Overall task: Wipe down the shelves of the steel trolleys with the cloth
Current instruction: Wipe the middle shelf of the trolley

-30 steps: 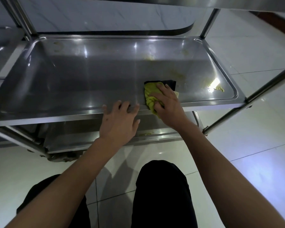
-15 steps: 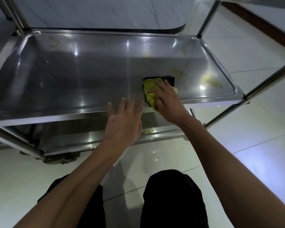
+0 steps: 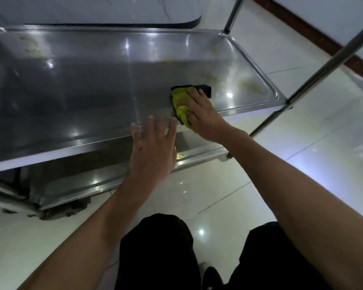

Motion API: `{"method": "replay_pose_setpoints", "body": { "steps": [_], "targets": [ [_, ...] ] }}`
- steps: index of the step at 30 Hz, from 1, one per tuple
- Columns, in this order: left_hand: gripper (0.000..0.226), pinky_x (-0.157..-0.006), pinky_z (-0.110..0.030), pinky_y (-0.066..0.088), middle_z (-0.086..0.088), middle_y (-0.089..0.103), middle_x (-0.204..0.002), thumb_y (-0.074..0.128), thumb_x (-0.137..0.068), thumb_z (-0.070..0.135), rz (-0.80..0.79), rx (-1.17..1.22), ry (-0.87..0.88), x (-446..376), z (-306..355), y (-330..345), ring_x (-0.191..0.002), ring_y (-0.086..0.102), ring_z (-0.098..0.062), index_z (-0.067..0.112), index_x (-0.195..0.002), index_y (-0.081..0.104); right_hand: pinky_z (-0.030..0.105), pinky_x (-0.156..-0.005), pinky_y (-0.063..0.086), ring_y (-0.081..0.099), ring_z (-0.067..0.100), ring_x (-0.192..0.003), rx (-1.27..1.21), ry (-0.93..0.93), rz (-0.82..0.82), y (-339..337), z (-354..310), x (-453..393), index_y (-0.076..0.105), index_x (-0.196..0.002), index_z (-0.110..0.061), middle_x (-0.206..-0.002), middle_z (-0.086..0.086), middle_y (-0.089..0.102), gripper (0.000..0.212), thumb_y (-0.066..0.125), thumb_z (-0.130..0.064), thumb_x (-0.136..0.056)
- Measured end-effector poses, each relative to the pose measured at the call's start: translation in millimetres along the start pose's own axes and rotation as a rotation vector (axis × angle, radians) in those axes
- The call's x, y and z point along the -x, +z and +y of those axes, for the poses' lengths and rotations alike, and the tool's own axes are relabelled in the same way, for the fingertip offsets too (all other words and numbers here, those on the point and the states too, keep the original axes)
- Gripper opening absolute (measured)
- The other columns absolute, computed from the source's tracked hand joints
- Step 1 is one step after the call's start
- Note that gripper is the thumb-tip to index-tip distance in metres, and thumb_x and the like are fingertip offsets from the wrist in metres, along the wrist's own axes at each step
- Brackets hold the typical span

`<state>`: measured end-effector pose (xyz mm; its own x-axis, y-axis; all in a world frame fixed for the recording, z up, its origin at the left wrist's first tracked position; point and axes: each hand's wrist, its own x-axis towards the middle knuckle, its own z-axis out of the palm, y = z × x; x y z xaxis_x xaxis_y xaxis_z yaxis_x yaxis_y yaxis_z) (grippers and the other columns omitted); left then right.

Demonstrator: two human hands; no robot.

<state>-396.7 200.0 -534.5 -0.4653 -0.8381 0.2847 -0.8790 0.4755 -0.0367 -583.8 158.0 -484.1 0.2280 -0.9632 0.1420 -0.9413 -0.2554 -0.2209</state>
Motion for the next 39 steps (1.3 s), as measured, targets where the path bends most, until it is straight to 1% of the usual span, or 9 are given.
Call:
{"method": "replay_pose_setpoints", "body": {
  "steps": [8,13,16,18,21,27,33,37,39],
  "targets": [
    [0.065,-0.105,-0.068,0.036,-0.015,0.048,-0.140,0.057,-0.091,0.044,0.023,0.025,-0.017,1,3,-4,-0.133,0.044,-0.038,0.017,-0.146,0.034,0.040,-0.123,0.000,0.017,0.031,-0.150,0.042,-0.052,0.027,2,7,2,0.037,-0.147,-0.003,-0.158,0.020,0.024,0.044,0.037,-0.009,-0.103],
    [0.056,-0.101,-0.067,0.039,-0.011,0.054,-0.134,0.057,-0.087,0.040,0.034,0.018,-0.122,-5,14,-8,-0.127,0.048,-0.035,0.020,-0.138,0.046,0.040,-0.123,0.003,0.017,0.032,-0.150,0.077,-0.141,0.051,6,21,0,0.038,-0.148,-0.005,-0.158,0.018,0.025,0.045,0.035,-0.014,-0.104],
    [0.050,-0.100,-0.067,0.039,-0.009,0.056,-0.128,0.059,-0.086,0.040,0.051,0.041,-0.208,-10,22,-6,-0.121,0.050,-0.034,0.022,-0.133,0.054,0.042,-0.122,0.003,0.025,0.038,-0.146,0.066,-0.239,0.090,11,29,2,0.045,-0.143,0.001,-0.153,0.024,0.034,0.043,0.035,-0.013,-0.103],
    [0.048,-0.104,-0.065,0.035,-0.007,0.058,-0.128,0.061,-0.086,0.038,0.063,0.083,-0.268,-12,28,-8,-0.121,0.050,-0.033,0.024,-0.131,0.058,0.039,-0.121,0.004,0.027,0.039,-0.145,0.027,-0.235,0.112,11,33,2,0.045,-0.144,-0.003,-0.154,0.025,0.033,0.044,0.037,-0.016,-0.103],
    [0.044,-0.108,-0.061,0.031,-0.004,0.060,-0.127,0.064,-0.084,0.028,0.087,0.116,-0.346,-15,39,-13,-0.120,0.052,-0.029,0.023,-0.127,0.063,0.043,-0.123,0.010,0.020,0.033,-0.148,-0.012,-0.197,0.075,16,39,-1,0.038,-0.149,-0.014,-0.160,0.014,0.024,0.047,0.034,-0.026,-0.104],
    [0.051,-0.113,-0.059,0.026,-0.002,0.053,-0.139,0.059,-0.085,0.021,-0.075,0.134,-0.510,-26,69,-36,-0.130,0.047,-0.024,0.021,-0.136,0.056,0.049,-0.121,0.013,0.007,0.032,-0.151,-0.046,-0.232,-0.042,19,46,-6,0.031,-0.151,-0.024,-0.163,0.008,0.013,0.047,0.025,-0.032,-0.105],
    [0.066,-0.118,-0.059,0.021,-0.003,0.033,-0.159,0.058,-0.093,0.027,-0.284,0.073,-0.466,-24,63,-45,-0.148,0.027,-0.026,0.020,-0.154,0.033,0.051,-0.121,0.013,0.003,0.029,-0.152,-0.191,-0.246,-0.076,15,53,-11,0.038,-0.147,-0.032,-0.164,0.001,0.016,0.044,0.028,-0.036,-0.104],
    [0.055,-0.109,-0.054,0.036,-0.007,0.048,-0.141,0.059,-0.089,0.024,-0.222,0.044,-0.450,-34,73,-41,-0.131,0.045,-0.029,0.011,-0.141,0.048,0.049,-0.120,0.014,0.005,0.027,-0.152,-0.197,-0.274,-0.047,18,59,-17,0.044,-0.143,-0.032,-0.163,0.000,0.019,0.041,0.031,-0.036,-0.104],
    [0.051,-0.107,-0.052,0.038,-0.008,0.053,-0.133,0.060,-0.086,0.022,-0.187,0.024,-0.469,-38,80,-34,-0.124,0.049,-0.030,0.009,-0.135,0.053,0.048,-0.119,0.015,0.006,0.026,-0.152,-0.178,-0.287,-0.055,16,64,-20,0.045,-0.143,-0.033,-0.163,-0.002,0.019,0.041,0.033,-0.037,-0.104]
  ]
}}
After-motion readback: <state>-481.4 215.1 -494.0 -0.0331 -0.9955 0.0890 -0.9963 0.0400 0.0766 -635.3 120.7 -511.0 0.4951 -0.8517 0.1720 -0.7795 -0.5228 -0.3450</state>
